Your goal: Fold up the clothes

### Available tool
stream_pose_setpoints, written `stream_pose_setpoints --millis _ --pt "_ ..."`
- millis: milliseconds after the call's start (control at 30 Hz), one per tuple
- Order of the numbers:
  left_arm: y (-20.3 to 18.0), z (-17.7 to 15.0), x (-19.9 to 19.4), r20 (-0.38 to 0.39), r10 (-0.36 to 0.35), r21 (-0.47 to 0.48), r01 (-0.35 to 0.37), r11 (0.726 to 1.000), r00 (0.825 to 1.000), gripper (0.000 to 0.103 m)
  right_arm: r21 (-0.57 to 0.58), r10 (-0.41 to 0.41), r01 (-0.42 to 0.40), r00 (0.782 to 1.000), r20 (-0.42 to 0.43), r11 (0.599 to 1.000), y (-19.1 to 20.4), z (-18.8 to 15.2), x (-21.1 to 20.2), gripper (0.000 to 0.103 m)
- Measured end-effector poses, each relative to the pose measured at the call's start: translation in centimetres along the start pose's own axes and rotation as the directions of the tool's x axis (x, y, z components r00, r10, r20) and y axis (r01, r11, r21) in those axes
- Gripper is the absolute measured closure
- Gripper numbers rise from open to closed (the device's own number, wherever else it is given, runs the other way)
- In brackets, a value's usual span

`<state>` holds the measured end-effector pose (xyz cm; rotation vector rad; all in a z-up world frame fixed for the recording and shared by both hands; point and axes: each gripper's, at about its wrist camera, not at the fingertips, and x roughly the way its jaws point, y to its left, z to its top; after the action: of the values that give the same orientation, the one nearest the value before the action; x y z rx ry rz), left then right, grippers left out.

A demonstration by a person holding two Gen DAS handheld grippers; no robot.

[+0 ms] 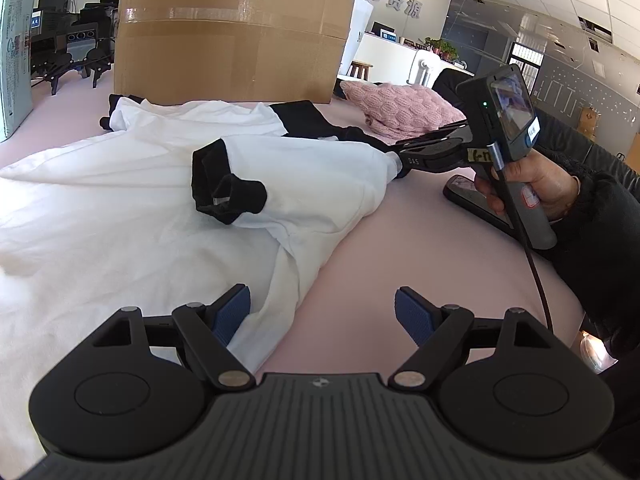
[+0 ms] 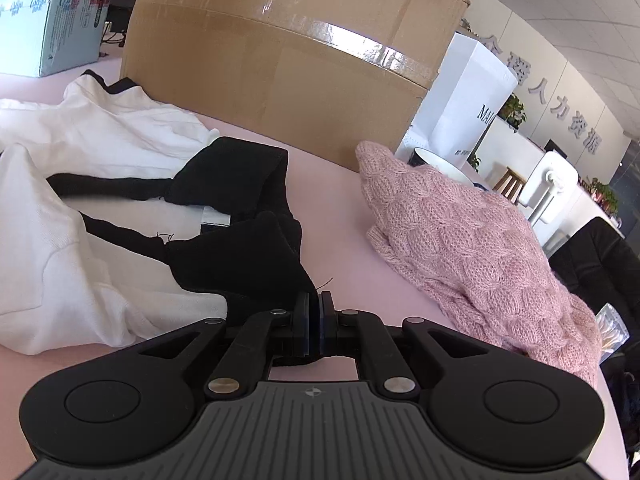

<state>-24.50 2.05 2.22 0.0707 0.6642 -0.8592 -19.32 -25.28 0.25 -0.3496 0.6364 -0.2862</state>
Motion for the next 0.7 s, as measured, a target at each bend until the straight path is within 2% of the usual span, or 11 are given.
stream_pose_setpoints --millis 133,167,200,233,267,333,367,533,600,667,700 --pt "0.1 -0.1 -0.1 0.003 -0.007 -0.005 0.007 1.000 1.000 0.025 -0.023 -0.193 0.194 0.981 0.033 0.981 -0.6 0.7 -0.1 0.088" --pt "0.1 0.0 -0.2 0.003 -0.008 -0.006 0.008 1.000 1.000 0.025 0.007 -0.150 0.150 0.988 0.035 0.989 -1.6 1.0 -0.8 0.084" --pt "0.1 0.0 -0.1 0.004 -0.010 -0.007 0.010 1.000 1.000 0.025 0.031 -0.091 0.090 0.995 0.033 0.995 -2.3 1.2 -1.3 0.071" --pt "0.2 0.0 -0.1 0.004 -0.012 -0.008 0.012 1.000 1.000 0.025 0.072 0.056 -0.059 0.998 0.041 0.996 -3.4 1.5 -2.4 0.054" --pt "0.2 0.0 -0.1 0.005 -0.014 -0.010 0.014 1.000 1.000 0.025 0.085 0.154 -0.158 0.986 0.059 0.984 -3.9 1.5 -3.2 0.050" --pt "0.2 0.0 -0.1 0.005 -0.015 -0.011 0.015 1.000 1.000 0.025 0.081 0.315 -0.323 0.944 0.099 0.943 -4.3 1.6 -5.0 0.049" --pt "0.2 0.0 -0.1 0.006 -0.016 -0.012 0.016 1.000 1.000 0.024 0.049 0.357 -0.363 0.928 0.104 0.930 -3.9 1.6 -5.9 0.049" --pt "0.3 0.0 -0.3 0.015 -0.028 -0.026 0.029 0.999 0.999 0.024 -0.071 0.401 -0.396 0.908 0.117 0.916 -0.7 2.9 -7.4 0.049" --pt "1.0 -0.1 -0.6 0.029 -0.059 -0.064 0.061 0.996 0.998 0.024 -0.087 0.468 -0.460 0.875 0.124 0.883 0.5 3.6 -7.8 0.049" --pt "2.1 -0.2 -1.0 0.049 -0.105 -0.131 0.110 0.985 0.993 0.024 -0.116 0.573 -0.562 0.808 0.138 0.819 2.1 4.5 -8.4 0.049" --pt "2.5 -0.2 -1.1 0.054 -0.119 -0.157 0.126 0.979 0.991 0.024 -0.126 0.597 -0.584 0.790 0.141 0.802 2.9 4.7 -8.6 0.049"
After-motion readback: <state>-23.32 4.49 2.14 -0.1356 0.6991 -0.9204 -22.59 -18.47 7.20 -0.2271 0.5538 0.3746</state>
